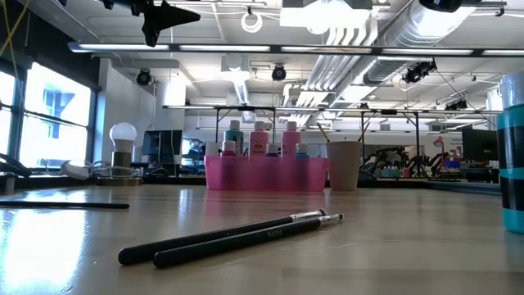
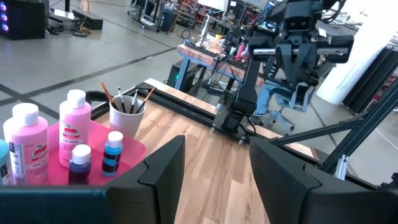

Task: Pick & Place Paint Supplies
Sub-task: Put the small yellow paint bottle into the pink bin

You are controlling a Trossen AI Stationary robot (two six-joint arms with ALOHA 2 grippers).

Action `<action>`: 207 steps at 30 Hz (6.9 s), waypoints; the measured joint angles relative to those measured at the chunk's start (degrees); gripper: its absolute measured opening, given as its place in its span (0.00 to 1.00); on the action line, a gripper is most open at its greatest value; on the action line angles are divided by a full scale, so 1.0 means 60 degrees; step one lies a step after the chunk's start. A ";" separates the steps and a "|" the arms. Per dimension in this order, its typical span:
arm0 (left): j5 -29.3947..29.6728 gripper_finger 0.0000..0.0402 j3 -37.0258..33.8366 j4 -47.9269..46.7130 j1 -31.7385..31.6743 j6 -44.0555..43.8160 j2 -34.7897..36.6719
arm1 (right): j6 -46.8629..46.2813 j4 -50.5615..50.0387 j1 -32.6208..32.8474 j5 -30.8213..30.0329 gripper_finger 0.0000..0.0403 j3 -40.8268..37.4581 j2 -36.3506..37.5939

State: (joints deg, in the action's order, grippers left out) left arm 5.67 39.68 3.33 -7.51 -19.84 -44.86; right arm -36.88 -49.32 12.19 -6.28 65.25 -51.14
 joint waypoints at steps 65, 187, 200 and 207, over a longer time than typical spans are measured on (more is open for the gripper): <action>0.0452 0.44 -0.0004 -0.0062 0.0000 0.0000 0.0000 | -0.1571 -0.3694 0.4158 0.0382 0.15 0.0886 -0.5776; 0.0882 0.44 -0.0004 -0.0805 0.0004 -0.0259 -0.0004 | -0.2311 -0.1453 0.4086 0.0346 0.30 -0.1540 -0.4913; 0.0885 0.44 -0.0004 -0.0805 0.0002 -0.0513 -0.0004 | -0.2237 -0.1600 0.3413 0.0635 0.30 -0.1547 -0.4072; 0.0885 0.44 -0.0004 -0.0871 0.0000 -0.0922 -0.0004 | -0.1271 -0.2218 0.2468 0.0754 0.29 -0.0806 -0.3788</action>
State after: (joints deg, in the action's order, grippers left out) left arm 10.98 39.66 -1.89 -7.51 -25.37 -44.88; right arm -44.50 -62.63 27.00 -1.76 60.41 -73.87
